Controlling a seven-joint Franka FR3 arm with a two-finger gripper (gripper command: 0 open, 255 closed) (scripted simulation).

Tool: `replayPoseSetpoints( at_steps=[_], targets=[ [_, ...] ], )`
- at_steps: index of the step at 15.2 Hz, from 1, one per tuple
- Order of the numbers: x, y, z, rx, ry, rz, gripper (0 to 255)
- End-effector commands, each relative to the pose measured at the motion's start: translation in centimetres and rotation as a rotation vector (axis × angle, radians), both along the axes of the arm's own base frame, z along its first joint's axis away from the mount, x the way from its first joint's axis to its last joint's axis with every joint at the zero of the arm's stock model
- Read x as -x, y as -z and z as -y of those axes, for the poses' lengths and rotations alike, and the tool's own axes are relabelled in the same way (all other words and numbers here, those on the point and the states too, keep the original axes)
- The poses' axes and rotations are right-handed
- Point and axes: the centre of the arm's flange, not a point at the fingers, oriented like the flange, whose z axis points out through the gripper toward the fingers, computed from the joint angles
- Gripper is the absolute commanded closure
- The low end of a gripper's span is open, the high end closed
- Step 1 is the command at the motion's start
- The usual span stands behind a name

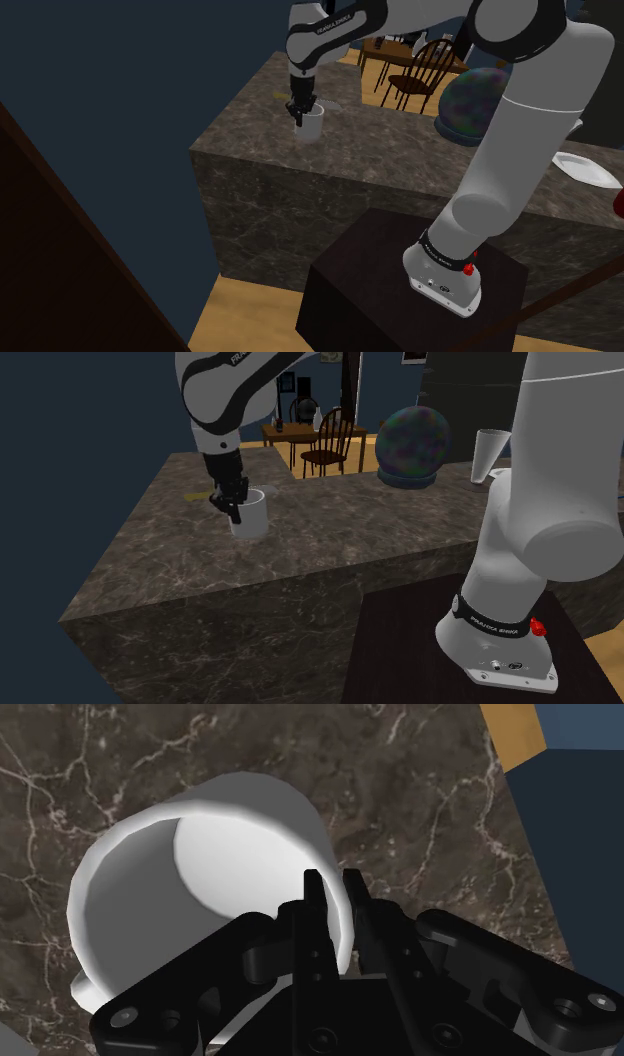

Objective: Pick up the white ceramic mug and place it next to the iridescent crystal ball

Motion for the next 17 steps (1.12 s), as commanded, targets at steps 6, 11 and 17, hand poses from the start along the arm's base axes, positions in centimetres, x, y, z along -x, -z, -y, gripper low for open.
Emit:
replayPoseSetpoints(
  at_steps=[6, 11, 17],
  targets=[
    [0.0, -3.6, 0.0, 0.000, 0.000, 0.000, 255],
    [0.0, -6.3, 0.0, 0.000, 0.000, 0.000, 255],
    [0.0, -9.4, 0.0, 0.000, 0.000, 0.000, 255]
  ],
)
